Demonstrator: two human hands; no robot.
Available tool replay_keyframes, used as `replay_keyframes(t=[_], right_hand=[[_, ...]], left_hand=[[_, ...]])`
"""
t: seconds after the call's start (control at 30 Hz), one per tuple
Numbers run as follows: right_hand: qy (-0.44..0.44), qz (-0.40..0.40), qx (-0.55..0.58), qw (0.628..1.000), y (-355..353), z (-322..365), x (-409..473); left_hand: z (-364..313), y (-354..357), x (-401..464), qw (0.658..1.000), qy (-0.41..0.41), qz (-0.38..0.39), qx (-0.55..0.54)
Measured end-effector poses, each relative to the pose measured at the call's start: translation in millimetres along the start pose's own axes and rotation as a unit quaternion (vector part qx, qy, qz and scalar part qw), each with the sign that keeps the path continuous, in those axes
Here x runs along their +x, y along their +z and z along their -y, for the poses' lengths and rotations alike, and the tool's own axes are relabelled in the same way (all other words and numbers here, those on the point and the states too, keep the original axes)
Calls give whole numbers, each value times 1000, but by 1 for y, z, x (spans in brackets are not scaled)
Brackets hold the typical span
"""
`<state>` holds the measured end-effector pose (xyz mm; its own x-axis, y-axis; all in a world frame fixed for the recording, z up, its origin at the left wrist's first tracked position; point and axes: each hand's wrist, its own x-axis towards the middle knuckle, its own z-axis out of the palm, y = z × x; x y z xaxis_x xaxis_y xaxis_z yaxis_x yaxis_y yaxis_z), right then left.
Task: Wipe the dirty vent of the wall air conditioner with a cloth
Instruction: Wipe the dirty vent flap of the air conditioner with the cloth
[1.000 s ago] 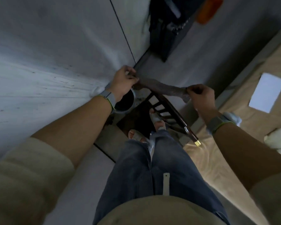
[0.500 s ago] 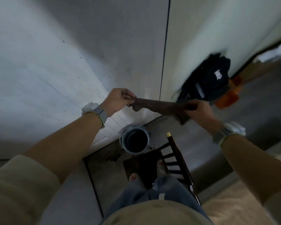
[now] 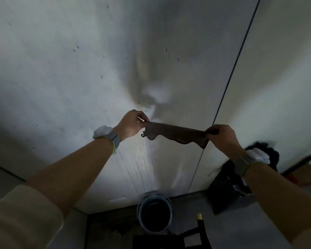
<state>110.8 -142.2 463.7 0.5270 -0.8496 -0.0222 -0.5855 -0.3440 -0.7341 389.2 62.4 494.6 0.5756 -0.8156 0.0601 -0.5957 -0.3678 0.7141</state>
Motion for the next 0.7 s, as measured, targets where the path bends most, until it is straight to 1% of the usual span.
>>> replay_keyframes(t=[0.07, 0.17, 0.27, 0.37, 0.43, 0.47, 0.57, 0.63, 0.7], right_hand=[[-33, 0, -6, 999, -8, 25, 9], [-69, -6, 25, 997, -23, 66, 24], [-95, 2, 101, 990, -43, 108, 37], [-119, 17, 172, 978, -63, 149, 49], [-123, 23, 222, 967, -78, 177, 56], [-125, 27, 242, 962, -84, 189, 59], [-143, 11, 248, 958, -97, 225, 66], [-153, -8, 223, 963, -106, 248, 71], [-168, -44, 146, 974, -116, 272, 72]], left_hand=[[-11, -21, 1, 999, -5, -39, -13], [-32, -52, 6, 992, -23, -84, -96], [-57, -80, 11, 975, -28, -106, -191], [-82, -108, 24, 959, -48, -153, -233], [-103, -124, 33, 956, -54, -203, -205], [-113, -131, 36, 958, -50, -226, -168], [-141, -148, 41, 954, -5, -293, -62], [-161, -159, 45, 942, 22, -335, -4], [-183, -175, 48, 935, 40, -348, 58]])
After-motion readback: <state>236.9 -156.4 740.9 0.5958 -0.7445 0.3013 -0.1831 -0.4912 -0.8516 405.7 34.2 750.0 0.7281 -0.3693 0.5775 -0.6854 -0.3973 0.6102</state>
